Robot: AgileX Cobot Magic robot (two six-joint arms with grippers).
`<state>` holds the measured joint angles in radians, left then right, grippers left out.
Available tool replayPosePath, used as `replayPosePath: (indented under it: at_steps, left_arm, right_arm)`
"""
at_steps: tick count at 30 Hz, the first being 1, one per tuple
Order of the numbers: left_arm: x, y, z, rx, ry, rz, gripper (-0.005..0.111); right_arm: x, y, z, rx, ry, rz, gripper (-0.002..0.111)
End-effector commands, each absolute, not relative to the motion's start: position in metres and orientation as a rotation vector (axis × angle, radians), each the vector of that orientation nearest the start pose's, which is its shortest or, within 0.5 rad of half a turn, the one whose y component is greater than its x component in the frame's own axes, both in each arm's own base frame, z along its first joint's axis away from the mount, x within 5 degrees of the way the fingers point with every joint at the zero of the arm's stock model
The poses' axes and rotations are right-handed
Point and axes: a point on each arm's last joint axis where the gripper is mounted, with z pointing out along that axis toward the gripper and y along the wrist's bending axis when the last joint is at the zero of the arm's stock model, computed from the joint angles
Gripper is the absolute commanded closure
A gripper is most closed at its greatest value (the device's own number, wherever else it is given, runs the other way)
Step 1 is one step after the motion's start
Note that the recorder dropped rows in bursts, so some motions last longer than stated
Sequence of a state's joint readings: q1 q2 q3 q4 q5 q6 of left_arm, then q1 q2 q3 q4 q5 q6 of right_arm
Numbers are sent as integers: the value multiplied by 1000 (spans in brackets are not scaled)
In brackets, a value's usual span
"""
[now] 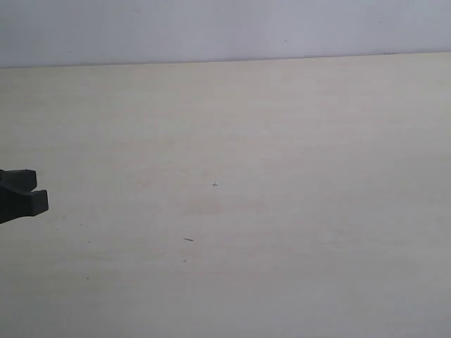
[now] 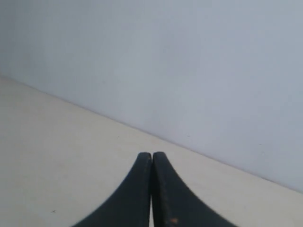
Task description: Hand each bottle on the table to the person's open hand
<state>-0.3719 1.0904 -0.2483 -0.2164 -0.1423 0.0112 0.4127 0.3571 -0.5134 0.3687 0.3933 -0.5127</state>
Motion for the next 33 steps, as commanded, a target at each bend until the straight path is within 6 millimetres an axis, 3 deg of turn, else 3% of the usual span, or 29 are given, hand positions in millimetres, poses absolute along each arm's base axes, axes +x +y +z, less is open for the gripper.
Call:
replayPosePath:
  at_steps: [1, 19, 28, 33]
  left_arm:
    - [164, -60, 184, 152, 2188, -293, 107]
    - [164, -60, 184, 152, 2188, -293, 107]
    - [164, -60, 184, 152, 2188, -293, 107]
    - [164, -60, 184, 152, 2188, -293, 107]
  right_arm:
    - [62, 32, 311, -497, 1532, 208, 108]
    - [45, 11, 248, -278, 1501, -8, 108]
    - [47, 12, 239, -289, 1541, 1, 108]
    - [48, 12, 234, -212, 1575, 74, 108]
